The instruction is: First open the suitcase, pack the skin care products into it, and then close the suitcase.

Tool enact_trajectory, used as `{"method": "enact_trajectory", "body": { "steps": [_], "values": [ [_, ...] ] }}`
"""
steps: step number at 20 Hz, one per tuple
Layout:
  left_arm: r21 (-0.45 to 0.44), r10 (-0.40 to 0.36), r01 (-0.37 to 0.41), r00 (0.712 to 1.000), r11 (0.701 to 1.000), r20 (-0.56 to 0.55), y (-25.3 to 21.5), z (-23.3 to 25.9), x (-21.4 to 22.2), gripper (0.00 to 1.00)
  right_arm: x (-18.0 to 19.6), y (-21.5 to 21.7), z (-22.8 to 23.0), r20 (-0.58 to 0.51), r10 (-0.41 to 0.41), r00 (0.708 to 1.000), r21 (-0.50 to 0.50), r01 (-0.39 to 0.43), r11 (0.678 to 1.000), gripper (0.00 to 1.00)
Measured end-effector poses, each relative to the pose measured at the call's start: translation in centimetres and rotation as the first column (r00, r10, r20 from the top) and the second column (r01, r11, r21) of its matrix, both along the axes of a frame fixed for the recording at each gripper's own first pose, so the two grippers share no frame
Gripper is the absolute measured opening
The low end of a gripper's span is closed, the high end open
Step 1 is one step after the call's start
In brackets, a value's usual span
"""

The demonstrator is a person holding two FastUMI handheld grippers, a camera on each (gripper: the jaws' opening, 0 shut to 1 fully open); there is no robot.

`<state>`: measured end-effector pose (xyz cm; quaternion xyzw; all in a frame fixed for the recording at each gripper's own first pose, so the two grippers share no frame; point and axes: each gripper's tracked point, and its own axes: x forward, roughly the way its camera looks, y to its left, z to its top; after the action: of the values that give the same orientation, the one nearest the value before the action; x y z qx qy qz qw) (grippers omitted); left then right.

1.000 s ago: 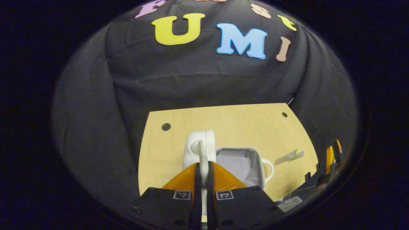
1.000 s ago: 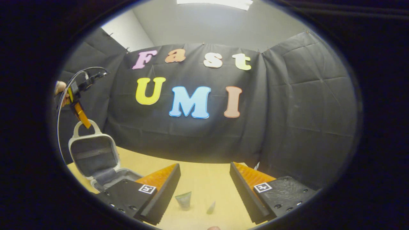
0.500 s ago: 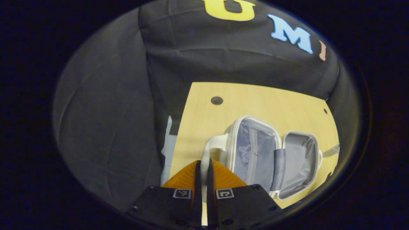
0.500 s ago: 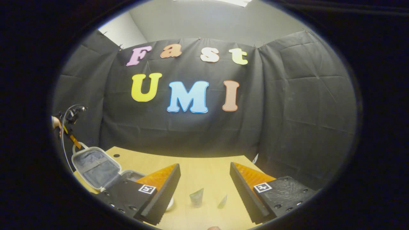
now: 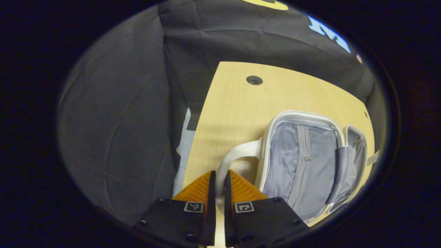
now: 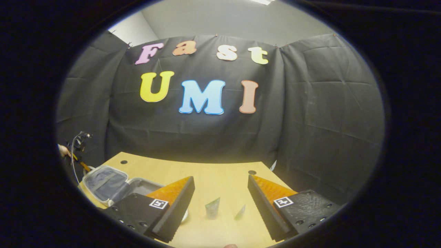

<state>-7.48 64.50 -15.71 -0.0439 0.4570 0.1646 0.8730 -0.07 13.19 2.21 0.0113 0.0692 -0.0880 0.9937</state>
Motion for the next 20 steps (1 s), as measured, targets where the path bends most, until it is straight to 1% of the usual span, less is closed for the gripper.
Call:
{"method": "enact_trajectory", "body": {
  "steps": [1,2,3,4,5,7,9,10,11,13,15,16,18,20],
  "values": [
    [0.009,0.012,-0.012,1.0,1.0,0.019,0.4,0.0,0.2,0.29,-0.1,-0.3,-0.1,-0.002,-0.005,1.0,-0.001,0.005,1.0,0.95],
    [-0.006,0.019,-0.019,0.999,1.0,0.049,0.0,0.4,0.7,0.34,-0.2,-0.5,-0.2,-0.003,-0.011,1.0,-0.001,0.011,1.0,0.95],
    [0.0,0.032,-0.032,0.997,0.999,0.069,0.1,0.8,0.7,0.37,-0.2,-0.7,-0.3,-0.004,-0.015,1.0,0.001,0.015,1.0,0.95],
    [0.002,0.041,-0.041,0.995,0.999,0.093,-0.1,1.4,0.8,0.45,-0.3,-1.0,-0.3,-0.006,-0.019,1.0,0.003,0.019,1.0,0.95],
    [0.016,0.056,-0.059,0.99,0.998,0.13,0.0,1.9,1.1,0.57,-0.4,-1.1,-0.6,-0.008,-0.021,1.0,0.005,0.021,1.0,0.95],
    [0.059,0.076,-0.092,0.971,0.994,0.225,0.1,4.1,1.5,0.88,-0.6,-1.5,-0.7,-0.006,-0.025,1.0,0.007,0.025,1.0,0.94],
    [0.11,0.087,-0.13,0.94,0.985,0.329,-0.4,7.2,1.4,0.89,-0.9,-2.1,-0.7,-0.001,-0.028,1.0,-0.001,0.028,1.0,0.94],
    [0.129,0.084,-0.145,0.918,0.981,0.388,-1.2,8.9,1.7,0.9,-1.0,-2.4,-0.7,0.004,-0.028,1.0,-0.004,0.028,1.0,0.95],
    [0.14,0.079,-0.158,0.888,0.978,0.453,-2.3,10.9,1.9,0.93,-1.1,-2.8,-0.7,0.01,-0.027,1.0,-0.006,0.027,1.0,0.95],
    [0.14,0.056,-0.161,0.826,0.977,0.562,-5.7,14.5,2.4,0.93,-1.0,-3.5,-0.9,0.018,-0.021,1.0,0.002,0.021,1.0,0.95],
    [0.142,0.013,-0.132,0.775,0.981,0.631,-10.8,17.2,2.9,0.93,-1.0,-4.4,-1.6,0.018,-0.01,1.0,0.015,0.009,1.0,0.95],
    [0.158,-0.006,-0.126,0.764,0.979,0.645,-13.5,18.0,2.8,0.92,-0.9,-4.9,-1.8,0.015,-0.008,1.0,0.021,0.008,1.0,0.95],
    [0.205,-0.089,-0.07,0.732,0.976,0.675,-19.5,18.9,2.8,0.94,-0.8,-5.9,-2.4,0.013,0.001,1.0,0.028,-0.001,1.0,0.95],
    [0.233,-0.168,0.0,0.689,0.973,0.705,-26.6,20.1,4.2,0.93,-0.7,-6.9,-3.2,0.002,0.01,1.0,0.021,-0.01,1.0,0.94]
  ]
}}
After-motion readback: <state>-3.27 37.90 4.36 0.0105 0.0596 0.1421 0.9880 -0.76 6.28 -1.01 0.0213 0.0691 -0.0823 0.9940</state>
